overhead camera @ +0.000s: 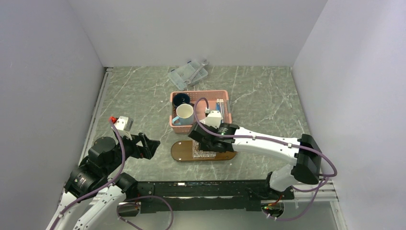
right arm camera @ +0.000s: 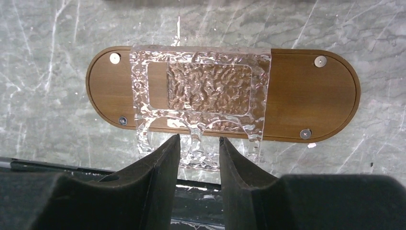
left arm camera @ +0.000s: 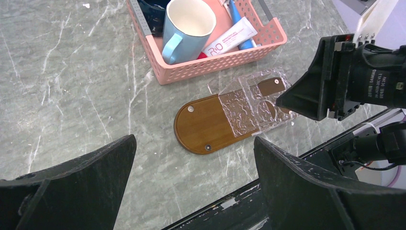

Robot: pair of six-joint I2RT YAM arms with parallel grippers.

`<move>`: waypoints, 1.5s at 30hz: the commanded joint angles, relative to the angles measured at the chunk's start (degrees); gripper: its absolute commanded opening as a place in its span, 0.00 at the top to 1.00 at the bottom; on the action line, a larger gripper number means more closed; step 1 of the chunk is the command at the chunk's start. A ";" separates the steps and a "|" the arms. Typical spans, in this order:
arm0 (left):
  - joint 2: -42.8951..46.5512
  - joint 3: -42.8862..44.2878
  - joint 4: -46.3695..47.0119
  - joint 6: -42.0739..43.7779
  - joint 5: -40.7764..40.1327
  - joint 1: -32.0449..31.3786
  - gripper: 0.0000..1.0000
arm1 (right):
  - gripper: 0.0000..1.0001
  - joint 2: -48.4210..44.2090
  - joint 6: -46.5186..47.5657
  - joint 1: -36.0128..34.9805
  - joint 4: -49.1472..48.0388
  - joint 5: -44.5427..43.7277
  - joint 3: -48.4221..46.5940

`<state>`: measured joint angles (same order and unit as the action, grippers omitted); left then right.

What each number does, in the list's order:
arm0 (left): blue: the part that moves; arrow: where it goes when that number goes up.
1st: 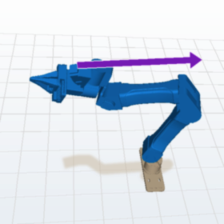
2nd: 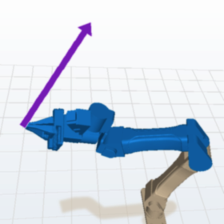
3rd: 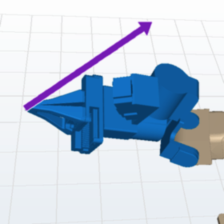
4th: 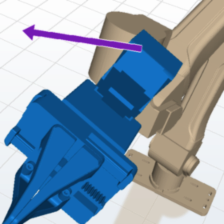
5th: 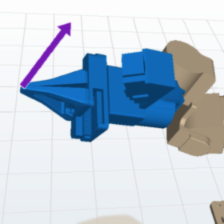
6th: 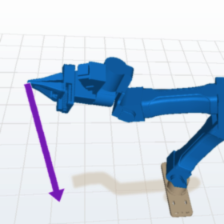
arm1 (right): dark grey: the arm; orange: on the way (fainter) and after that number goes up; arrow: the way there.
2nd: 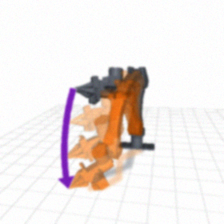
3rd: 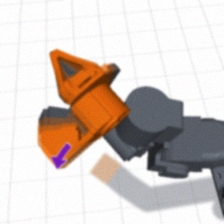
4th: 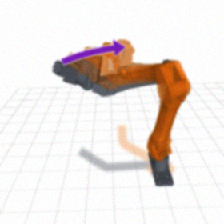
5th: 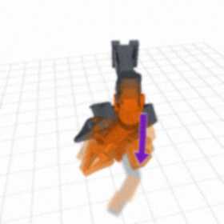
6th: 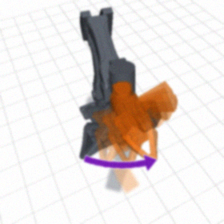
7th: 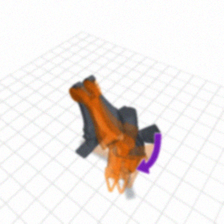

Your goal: Prepare toiletry sets of a toothbrush and toothpaste on the tray

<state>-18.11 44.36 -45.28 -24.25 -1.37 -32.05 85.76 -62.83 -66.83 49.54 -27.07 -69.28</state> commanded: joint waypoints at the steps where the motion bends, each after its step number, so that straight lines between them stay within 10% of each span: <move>1: 0.10 0.36 1.66 -0.01 -0.22 0.20 0.01 | 0.62 -3.06 -0.32 0.13 1.06 -2.18 -2.58; 45: 0.09 0.55 1.18 -0.13 -0.92 0.17 0.01 | 0.54 17.48 30.83 16.94 -2.08 6.16 -35.85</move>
<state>-17.26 44.36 -45.28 -24.67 -1.83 -32.05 100.60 -34.59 -51.42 48.47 -23.29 -100.86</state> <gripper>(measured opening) 0.992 0.458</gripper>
